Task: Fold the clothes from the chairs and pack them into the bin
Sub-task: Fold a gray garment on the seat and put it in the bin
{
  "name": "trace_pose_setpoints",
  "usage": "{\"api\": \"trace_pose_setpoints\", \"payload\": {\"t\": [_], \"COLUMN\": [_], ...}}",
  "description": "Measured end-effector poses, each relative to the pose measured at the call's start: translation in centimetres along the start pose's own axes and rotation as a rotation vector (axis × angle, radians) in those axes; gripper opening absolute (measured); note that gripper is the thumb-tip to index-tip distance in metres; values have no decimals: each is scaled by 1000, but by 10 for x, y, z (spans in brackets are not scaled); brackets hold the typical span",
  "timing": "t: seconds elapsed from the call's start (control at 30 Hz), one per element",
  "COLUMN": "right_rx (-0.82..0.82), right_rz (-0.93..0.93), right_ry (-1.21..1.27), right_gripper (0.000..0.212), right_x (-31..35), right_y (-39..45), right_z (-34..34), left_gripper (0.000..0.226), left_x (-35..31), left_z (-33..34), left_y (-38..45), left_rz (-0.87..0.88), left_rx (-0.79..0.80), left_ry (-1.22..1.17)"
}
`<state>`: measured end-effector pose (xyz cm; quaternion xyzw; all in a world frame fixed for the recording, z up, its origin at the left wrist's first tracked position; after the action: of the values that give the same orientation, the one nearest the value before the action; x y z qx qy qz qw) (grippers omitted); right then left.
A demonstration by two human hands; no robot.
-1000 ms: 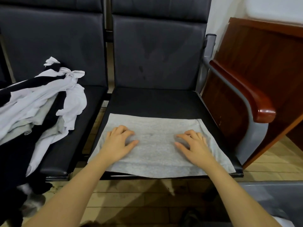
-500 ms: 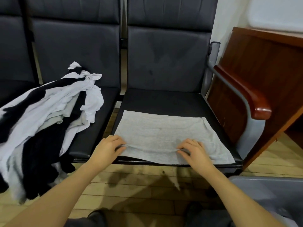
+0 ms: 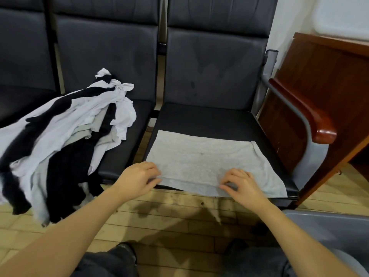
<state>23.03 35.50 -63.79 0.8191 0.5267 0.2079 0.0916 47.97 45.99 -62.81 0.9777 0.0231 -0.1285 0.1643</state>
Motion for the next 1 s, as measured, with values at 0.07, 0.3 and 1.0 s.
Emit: {"api": "trace_pose_setpoints", "payload": {"t": [0.07,0.3,1.0], "right_rx": [-38,-184,-473], "right_rz": [25,338,554], "right_ry": [51,56,-182], "right_gripper": [13,11,16], "right_x": [-5,-65,-201], "right_y": [4,11,36], "right_z": [-5,-33,-60], "left_gripper": [34,38,11], "left_x": [-3,-36,-26], "left_z": [-4,9,94], "left_y": [4,53,206], "left_rz": [-16,-36,-365], "left_rx": [-4,-73,-48], "left_ry": [21,66,-228]}}
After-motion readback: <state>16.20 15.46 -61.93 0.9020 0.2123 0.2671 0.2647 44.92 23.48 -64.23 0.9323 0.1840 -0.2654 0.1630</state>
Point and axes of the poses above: each hand's wrist, its own y-axis towards the middle knuckle, its own z-axis out of the palm, x = y × z, the point moved 9 cm from there along y, towards the middle knuckle, and after that the axes turned 14 degrees about -z, right-handed, at the moved point
